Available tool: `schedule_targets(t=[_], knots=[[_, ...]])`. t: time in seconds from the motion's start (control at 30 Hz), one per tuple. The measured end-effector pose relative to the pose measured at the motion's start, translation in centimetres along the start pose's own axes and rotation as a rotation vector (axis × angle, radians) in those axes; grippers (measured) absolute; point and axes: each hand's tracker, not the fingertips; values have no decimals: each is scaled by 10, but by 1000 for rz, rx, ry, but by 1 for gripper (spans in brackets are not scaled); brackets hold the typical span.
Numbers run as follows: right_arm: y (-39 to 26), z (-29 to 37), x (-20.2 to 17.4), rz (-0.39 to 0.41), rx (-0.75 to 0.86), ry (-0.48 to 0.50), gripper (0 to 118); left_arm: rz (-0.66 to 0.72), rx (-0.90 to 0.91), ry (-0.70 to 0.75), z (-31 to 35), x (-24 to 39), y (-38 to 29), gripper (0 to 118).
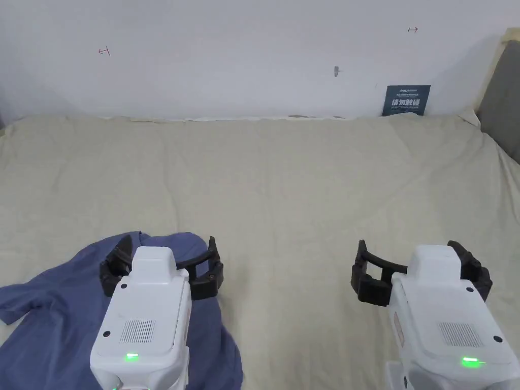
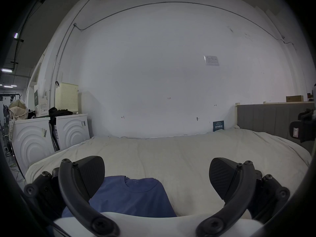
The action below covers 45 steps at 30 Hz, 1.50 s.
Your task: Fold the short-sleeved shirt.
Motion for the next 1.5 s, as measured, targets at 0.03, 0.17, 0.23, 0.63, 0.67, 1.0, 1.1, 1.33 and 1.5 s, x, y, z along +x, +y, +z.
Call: schedule_targets(t=[0.03, 0.17, 0.23, 0.63, 0.67, 1.0, 1.1, 1.33, 1.5], knots=[[0, 0, 1, -4, -4, 2, 118, -2, 0, -1, 0, 0, 0, 118], [-1, -1, 5, -10, -6, -4, 118, -2, 1, -3, 0, 1, 0, 118], [-1, -1, 6, -16, -8, -4, 118, 2, 5, -1, 1, 1, 1, 118], [10, 1, 0, 74, 4, -33, 118, 46, -10, -5, 0, 1, 6, 118], [13, 1, -4, 124, 5, -54, 118, 104, -18, -14, -1, -1, 8, 118], [10, 27, -66, 1090, 528, -426, 118, 1694, -87, -271, -20, -73, -22, 118], [16, 28, -62, 996, 508, -421, 118, 1633, -135, -199, -20, -78, -19, 118], [43, 18, -18, 297, 181, -150, 118, 334, 5, -3, -1, -15, 40, 118], [32, 9, 1, 33, 58, -26, 118, -109, 17, 62, -2, 19, 19, 118]])
